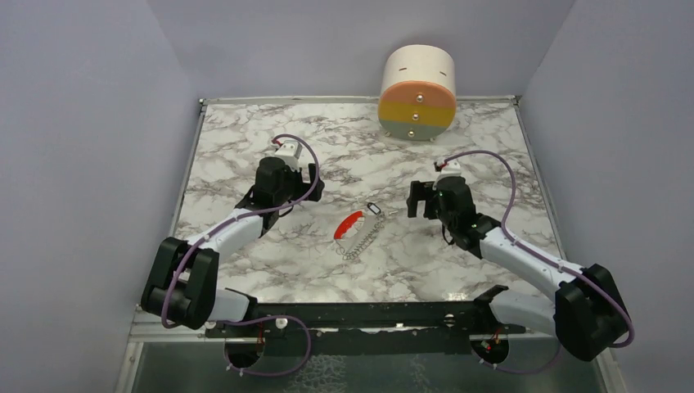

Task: Remove the keys from the keyring

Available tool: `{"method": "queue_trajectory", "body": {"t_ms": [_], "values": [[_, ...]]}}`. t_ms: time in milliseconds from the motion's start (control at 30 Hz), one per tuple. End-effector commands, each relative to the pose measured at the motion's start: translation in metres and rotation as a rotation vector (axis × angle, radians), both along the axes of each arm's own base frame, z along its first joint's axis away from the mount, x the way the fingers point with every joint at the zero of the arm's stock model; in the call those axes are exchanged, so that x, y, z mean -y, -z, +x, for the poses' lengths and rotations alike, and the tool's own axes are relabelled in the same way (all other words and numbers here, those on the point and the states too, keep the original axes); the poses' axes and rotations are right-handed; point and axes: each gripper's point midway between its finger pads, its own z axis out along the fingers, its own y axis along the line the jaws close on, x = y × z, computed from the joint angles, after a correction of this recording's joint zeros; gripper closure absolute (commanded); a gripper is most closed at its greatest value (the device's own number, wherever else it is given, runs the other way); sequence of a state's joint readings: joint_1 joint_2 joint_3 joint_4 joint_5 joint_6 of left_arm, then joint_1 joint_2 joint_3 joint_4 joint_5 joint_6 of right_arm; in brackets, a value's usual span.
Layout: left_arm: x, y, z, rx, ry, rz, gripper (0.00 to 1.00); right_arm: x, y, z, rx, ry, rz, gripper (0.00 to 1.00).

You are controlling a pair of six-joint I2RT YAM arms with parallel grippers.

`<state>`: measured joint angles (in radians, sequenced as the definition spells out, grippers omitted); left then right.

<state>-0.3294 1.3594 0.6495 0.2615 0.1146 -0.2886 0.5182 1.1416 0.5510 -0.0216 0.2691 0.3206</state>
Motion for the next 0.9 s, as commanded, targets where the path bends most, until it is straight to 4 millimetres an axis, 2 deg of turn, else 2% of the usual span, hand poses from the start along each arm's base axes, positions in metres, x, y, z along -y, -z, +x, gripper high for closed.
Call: {"method": "queue_trajectory", "body": {"t_ms": [0,367,600,667,767,867], "values": [[-0.003,-0.010,0.000,0.044,-0.014,0.001,0.01,-0.005,-0.031,0.010,0.093,0.012,0.051,0.00],[-0.003,-0.016,-0.002,0.055,-0.010,-0.010,0.01,-0.001,-0.037,0.003,0.099,0.024,0.067,0.00],[-0.002,-0.016,-0.005,0.056,-0.002,-0.016,0.01,-0.017,-0.038,-0.004,0.081,-0.063,0.113,0.00],[0.001,-0.015,-0.006,0.049,0.009,-0.023,0.01,-0.016,-0.039,-0.008,0.104,-0.062,0.141,0.01],[0.004,-0.013,-0.008,0.035,0.021,-0.040,0.01,-0.009,-0.039,-0.010,0.106,-0.020,0.143,0.00],[0.009,-0.007,-0.008,0.016,0.036,-0.054,0.01,-0.012,-0.028,-0.008,0.033,-0.011,0.130,0.01]]}}
